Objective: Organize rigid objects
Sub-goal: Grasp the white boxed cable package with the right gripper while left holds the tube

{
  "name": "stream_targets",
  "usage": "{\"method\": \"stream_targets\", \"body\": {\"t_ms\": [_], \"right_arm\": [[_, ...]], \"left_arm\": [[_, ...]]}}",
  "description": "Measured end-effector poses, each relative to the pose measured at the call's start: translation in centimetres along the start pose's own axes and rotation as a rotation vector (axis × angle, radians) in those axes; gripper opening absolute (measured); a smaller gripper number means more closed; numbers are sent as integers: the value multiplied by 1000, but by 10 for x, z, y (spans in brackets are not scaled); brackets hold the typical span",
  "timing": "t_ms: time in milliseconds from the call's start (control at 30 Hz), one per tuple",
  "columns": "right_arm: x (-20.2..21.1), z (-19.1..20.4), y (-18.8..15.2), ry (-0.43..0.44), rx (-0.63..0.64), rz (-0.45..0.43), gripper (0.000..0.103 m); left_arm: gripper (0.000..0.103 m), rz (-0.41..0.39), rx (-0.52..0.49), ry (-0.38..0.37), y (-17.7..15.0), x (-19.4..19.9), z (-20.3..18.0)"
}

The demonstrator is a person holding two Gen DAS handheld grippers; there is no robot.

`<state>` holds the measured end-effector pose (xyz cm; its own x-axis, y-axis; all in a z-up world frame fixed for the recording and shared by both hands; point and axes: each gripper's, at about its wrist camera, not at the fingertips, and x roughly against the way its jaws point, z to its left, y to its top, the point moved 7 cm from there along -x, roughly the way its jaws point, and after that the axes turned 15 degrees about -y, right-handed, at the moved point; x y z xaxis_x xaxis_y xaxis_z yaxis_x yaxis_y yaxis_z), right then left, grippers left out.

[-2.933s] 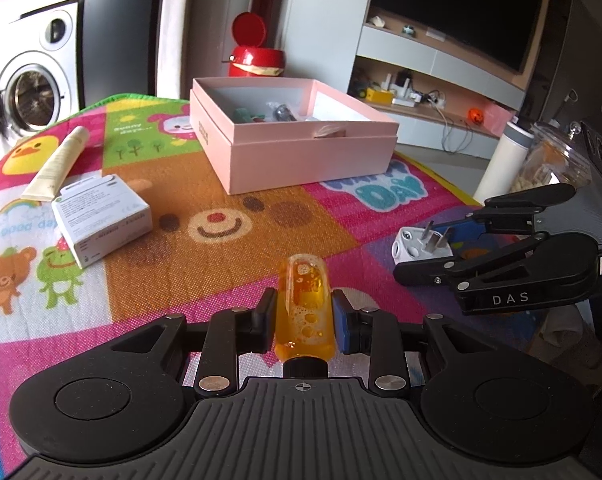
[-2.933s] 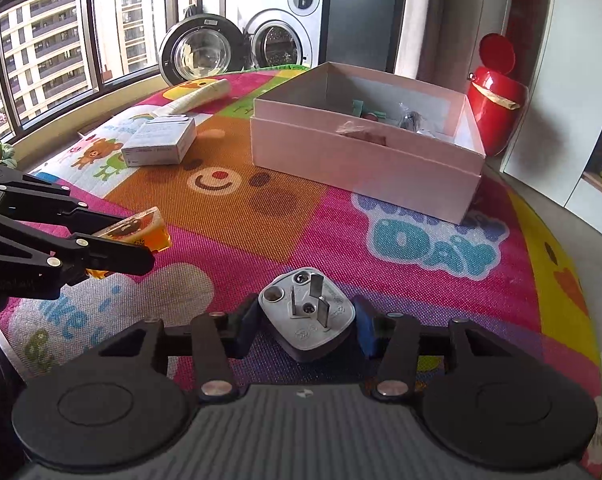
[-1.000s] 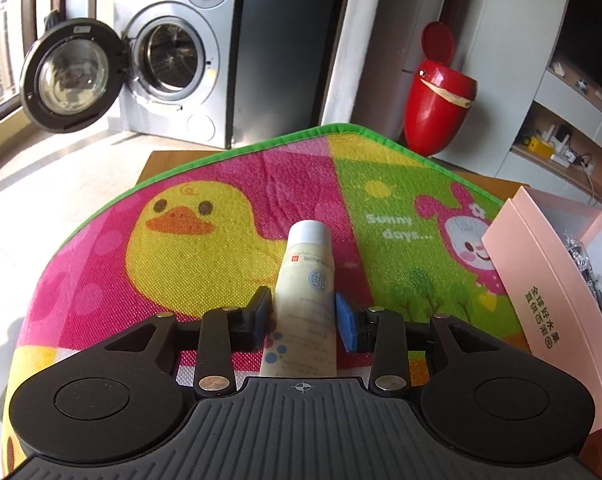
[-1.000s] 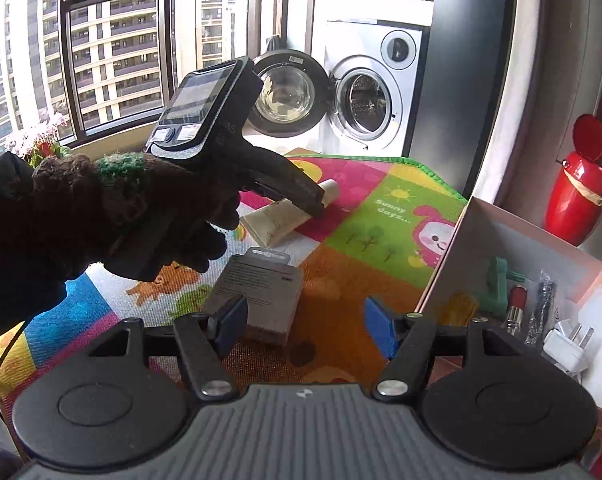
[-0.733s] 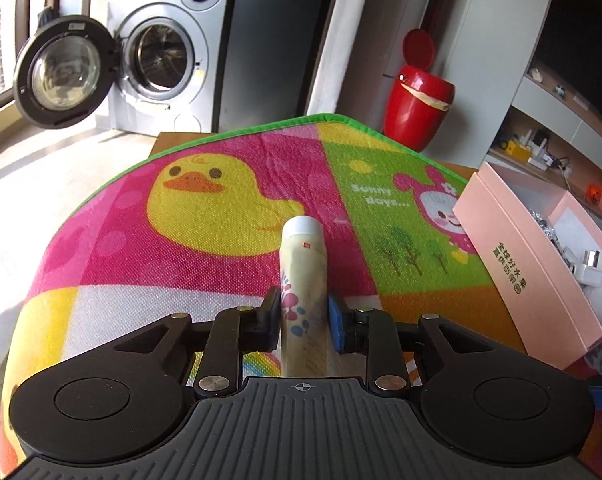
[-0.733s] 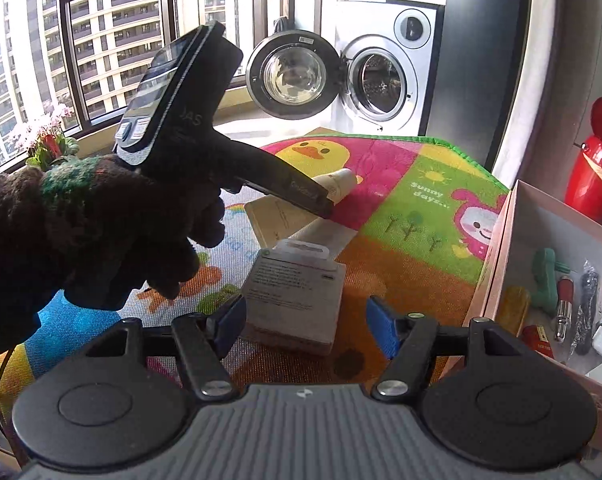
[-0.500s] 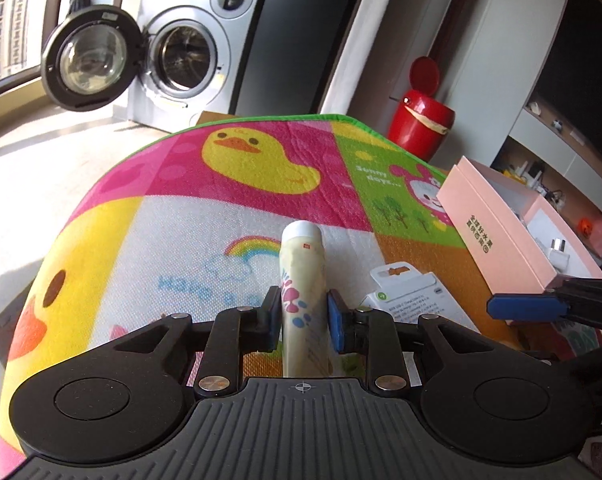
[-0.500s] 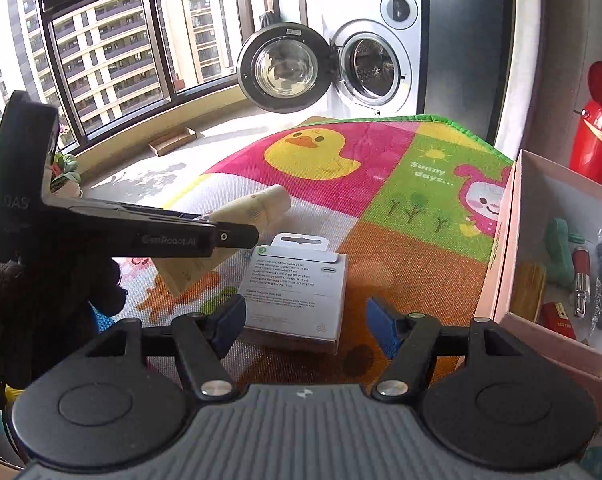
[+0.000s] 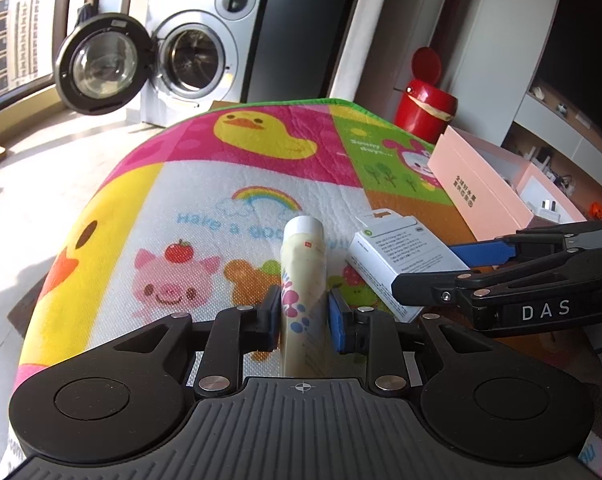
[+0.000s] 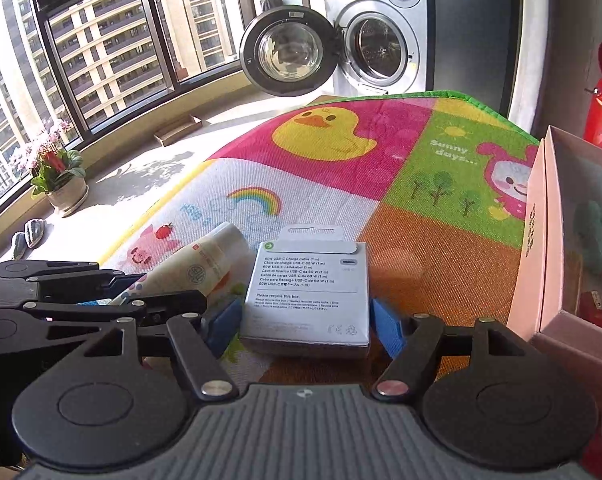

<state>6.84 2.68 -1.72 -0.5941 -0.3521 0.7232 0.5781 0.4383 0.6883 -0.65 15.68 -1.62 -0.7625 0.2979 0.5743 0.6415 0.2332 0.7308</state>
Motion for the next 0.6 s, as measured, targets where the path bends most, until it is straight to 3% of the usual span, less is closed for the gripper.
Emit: {"method": "stream_targets", "body": {"t_ms": [200,433,600], "right_arm": [[33,-16,-33,-40,48,-10,71],[55,-35,-75,-105,55,-10,71],[62,-36,-92,-106,31,-57,84]], "left_arm": [[28,0,-19,19,-1,-1,-3],[44,54,-167,-25,-11,-9,-34],[55,79,-189,-39,-14,-17,-49]]}}
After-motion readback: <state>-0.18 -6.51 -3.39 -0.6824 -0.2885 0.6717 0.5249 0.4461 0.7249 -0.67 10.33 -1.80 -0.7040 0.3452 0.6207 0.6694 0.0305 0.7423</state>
